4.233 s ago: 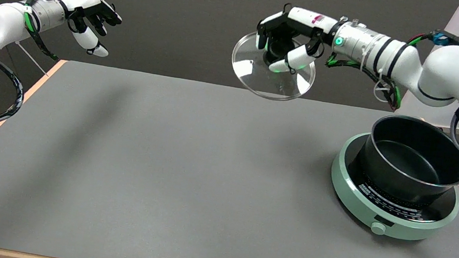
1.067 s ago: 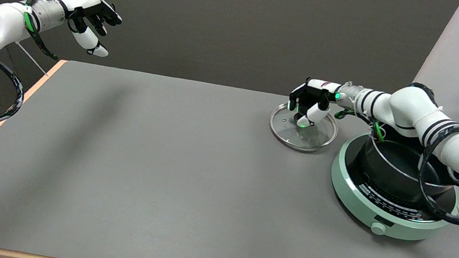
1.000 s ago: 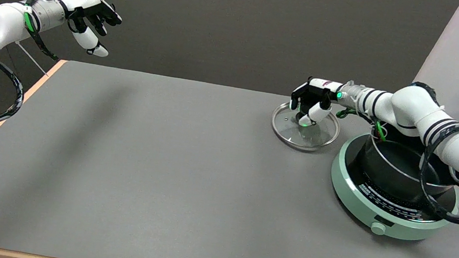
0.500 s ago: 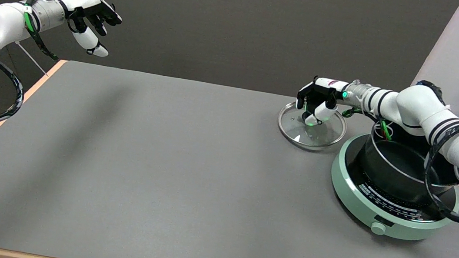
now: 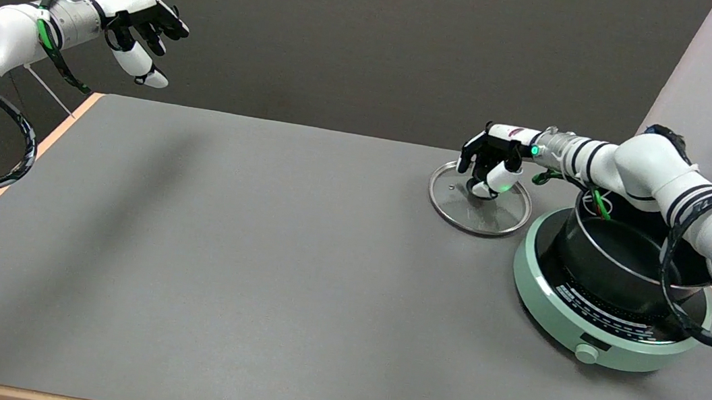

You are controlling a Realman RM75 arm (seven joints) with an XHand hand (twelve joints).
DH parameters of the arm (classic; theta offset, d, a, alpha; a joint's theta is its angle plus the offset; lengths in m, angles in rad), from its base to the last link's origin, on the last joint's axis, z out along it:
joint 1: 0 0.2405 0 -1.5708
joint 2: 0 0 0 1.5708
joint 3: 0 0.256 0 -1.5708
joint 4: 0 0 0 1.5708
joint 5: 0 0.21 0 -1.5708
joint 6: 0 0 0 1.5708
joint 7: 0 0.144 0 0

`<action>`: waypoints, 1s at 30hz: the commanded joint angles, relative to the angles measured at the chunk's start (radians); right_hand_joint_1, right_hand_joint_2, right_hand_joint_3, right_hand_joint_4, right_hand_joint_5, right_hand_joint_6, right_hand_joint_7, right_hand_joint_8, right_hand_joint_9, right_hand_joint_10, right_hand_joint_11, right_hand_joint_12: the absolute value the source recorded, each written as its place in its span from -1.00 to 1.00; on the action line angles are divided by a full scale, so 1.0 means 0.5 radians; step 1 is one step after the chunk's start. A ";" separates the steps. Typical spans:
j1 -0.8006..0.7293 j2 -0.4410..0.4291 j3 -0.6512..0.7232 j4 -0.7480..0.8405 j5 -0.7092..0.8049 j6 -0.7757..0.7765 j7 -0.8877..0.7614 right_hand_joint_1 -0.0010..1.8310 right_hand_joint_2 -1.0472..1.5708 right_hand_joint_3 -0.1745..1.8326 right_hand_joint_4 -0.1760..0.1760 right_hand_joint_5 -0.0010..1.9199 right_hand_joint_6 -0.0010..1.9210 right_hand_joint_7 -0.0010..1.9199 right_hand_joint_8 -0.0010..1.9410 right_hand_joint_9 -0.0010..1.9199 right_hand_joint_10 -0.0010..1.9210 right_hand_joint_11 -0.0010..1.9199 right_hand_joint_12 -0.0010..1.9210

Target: Place the pot lid onto the table.

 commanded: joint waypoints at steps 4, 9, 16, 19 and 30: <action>0.002 0.006 0.059 0.040 -0.169 -0.077 -0.011 0.21 0.34 0.08 1.00 -0.26 -0.39 -0.16 -0.49 -0.34 0.19 -1.00 0.98; 0.002 0.006 0.156 0.045 -0.178 -0.077 -0.011 0.25 0.20 0.11 0.95 -0.28 -0.56 -0.46 -0.79 -0.52 -0.62 -1.00 0.58; -0.003 0.053 0.377 0.190 -0.202 -0.079 -0.024 0.05 0.07 0.16 0.52 -0.56 -0.75 -0.91 -0.85 -0.98 -0.90 -0.96 -0.50; -0.008 0.080 0.504 0.331 -0.306 -0.084 -0.025 0.05 0.06 0.15 0.50 -0.58 -0.76 -0.92 -0.85 -1.00 -0.89 -0.97 -0.53; -0.058 0.145 0.711 0.825 -0.412 -0.057 -0.025 0.02 0.06 0.13 0.44 -0.63 -0.77 -0.91 -0.85 -0.98 -0.90 -0.98 -0.53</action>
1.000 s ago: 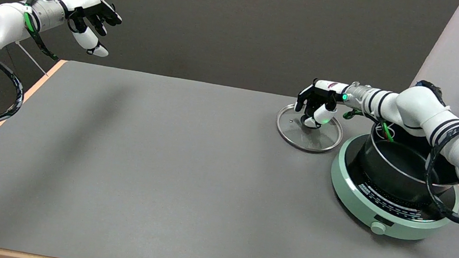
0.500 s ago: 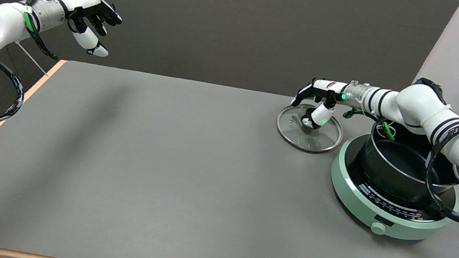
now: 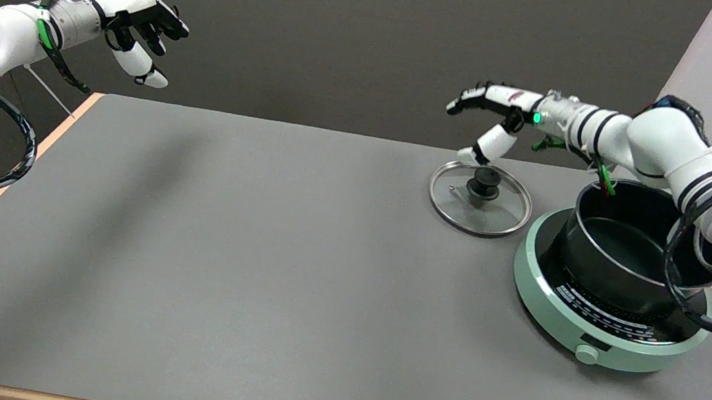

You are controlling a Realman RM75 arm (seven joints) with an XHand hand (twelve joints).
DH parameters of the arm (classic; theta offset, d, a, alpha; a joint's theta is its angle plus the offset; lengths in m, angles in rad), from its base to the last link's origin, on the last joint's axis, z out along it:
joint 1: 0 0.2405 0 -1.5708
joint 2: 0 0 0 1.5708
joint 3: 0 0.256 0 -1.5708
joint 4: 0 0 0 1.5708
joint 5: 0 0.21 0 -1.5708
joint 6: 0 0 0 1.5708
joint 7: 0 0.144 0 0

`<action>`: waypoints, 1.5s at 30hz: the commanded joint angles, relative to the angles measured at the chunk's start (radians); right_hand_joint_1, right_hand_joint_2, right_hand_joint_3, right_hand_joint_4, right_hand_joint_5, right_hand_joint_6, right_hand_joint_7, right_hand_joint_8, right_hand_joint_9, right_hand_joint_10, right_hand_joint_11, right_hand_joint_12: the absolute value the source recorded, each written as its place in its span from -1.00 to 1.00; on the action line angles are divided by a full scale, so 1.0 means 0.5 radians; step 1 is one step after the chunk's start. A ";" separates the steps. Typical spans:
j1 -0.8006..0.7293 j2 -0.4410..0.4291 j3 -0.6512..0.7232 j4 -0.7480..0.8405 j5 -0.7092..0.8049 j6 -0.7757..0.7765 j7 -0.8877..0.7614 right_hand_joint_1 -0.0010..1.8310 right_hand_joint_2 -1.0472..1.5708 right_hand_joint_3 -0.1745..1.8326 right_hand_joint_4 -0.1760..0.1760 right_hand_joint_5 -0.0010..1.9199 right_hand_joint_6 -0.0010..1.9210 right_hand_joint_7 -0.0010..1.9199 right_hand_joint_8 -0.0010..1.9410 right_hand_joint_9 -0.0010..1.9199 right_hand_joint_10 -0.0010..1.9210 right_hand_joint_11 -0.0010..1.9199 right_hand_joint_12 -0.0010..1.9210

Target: Place the pot lid onto the table.

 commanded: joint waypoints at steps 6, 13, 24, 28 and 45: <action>-0.145 0.186 0.468 0.837 -0.145 0.113 0.002 0.06 0.05 0.21 0.49 -0.59 -0.82 -0.85 -0.85 -0.95 -0.80 -0.92 -0.51; -0.396 0.291 0.766 1.012 0.185 0.132 0.026 0.03 0.07 0.19 0.54 -0.59 -0.82 -0.78 -0.85 -0.88 -0.79 -0.88 -0.45; -1.086 0.520 1.484 1.496 0.497 0.256 -0.016 -0.03 0.08 0.19 0.39 -0.57 -0.81 -0.74 -0.83 -0.85 -0.77 -0.86 -0.47; -1.492 0.548 1.884 1.722 0.415 0.408 -0.029 -0.06 0.08 0.16 0.34 -0.57 -0.81 -0.73 -0.82 -0.84 -0.76 -0.87 -0.46; -2.645 0.383 2.963 2.285 0.301 0.850 -0.049 0.42 -1.00 0.12 -0.06 -0.91 -0.91 -0.91 -0.91 -0.91 -0.91 -0.91 -0.91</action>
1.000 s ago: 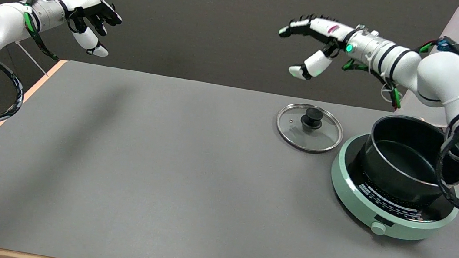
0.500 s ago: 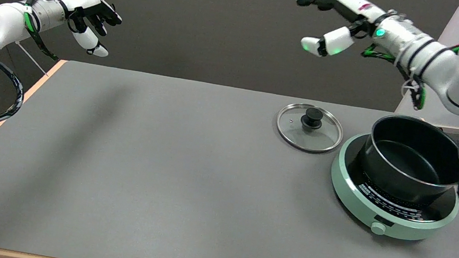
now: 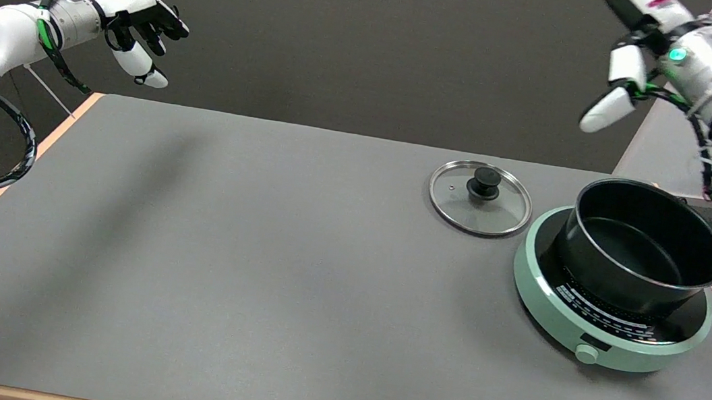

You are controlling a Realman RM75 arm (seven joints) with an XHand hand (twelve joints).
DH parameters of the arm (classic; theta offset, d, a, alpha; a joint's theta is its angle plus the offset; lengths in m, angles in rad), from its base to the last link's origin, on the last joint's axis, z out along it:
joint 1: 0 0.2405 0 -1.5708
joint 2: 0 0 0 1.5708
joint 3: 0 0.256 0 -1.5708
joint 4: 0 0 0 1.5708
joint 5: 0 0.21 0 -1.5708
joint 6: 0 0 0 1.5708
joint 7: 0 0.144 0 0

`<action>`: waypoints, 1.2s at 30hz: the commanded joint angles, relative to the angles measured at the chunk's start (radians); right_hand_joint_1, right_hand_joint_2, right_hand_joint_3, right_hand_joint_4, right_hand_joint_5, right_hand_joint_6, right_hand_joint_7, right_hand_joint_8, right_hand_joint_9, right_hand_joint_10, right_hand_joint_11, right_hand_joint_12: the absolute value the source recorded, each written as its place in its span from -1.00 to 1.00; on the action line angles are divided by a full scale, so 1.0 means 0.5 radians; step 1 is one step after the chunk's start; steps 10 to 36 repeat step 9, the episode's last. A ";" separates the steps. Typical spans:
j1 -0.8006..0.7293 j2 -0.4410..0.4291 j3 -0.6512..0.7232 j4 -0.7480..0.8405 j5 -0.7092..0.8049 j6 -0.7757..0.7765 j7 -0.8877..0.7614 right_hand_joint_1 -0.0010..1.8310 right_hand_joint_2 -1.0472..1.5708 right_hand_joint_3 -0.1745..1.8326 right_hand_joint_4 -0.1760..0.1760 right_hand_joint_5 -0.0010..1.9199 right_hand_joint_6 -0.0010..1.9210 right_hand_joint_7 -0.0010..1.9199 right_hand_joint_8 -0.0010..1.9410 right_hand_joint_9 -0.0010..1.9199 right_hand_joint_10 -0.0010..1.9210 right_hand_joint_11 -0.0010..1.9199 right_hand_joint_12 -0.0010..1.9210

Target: Place the pot lid onto the table.

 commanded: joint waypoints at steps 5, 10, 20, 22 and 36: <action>-1.459 -0.162 1.413 0.680 -0.114 0.538 -0.021 0.43 -1.00 0.10 -0.18 -0.90 -0.90 -0.90 -0.90 -0.90 -0.90 -0.90 -0.90; -1.611 -0.232 1.518 0.676 -0.157 0.675 -0.035 0.45 -1.00 0.08 -0.31 -0.87 -0.87 -0.87 -0.87 -0.87 -0.87 -0.87 -0.87; -1.611 -0.232 1.518 0.676 -0.157 0.675 -0.035 0.45 -1.00 0.08 -0.31 -0.87 -0.87 -0.87 -0.87 -0.87 -0.87 -0.87 -0.87; -1.611 -0.232 1.518 0.676 -0.157 0.675 -0.035 0.45 -1.00 0.08 -0.31 -0.87 -0.87 -0.87 -0.87 -0.87 -0.87 -0.87 -0.87; -1.611 -0.232 1.518 0.676 -0.157 0.675 -0.035 0.45 -1.00 0.08 -0.31 -0.87 -0.87 -0.87 -0.87 -0.87 -0.87 -0.87 -0.87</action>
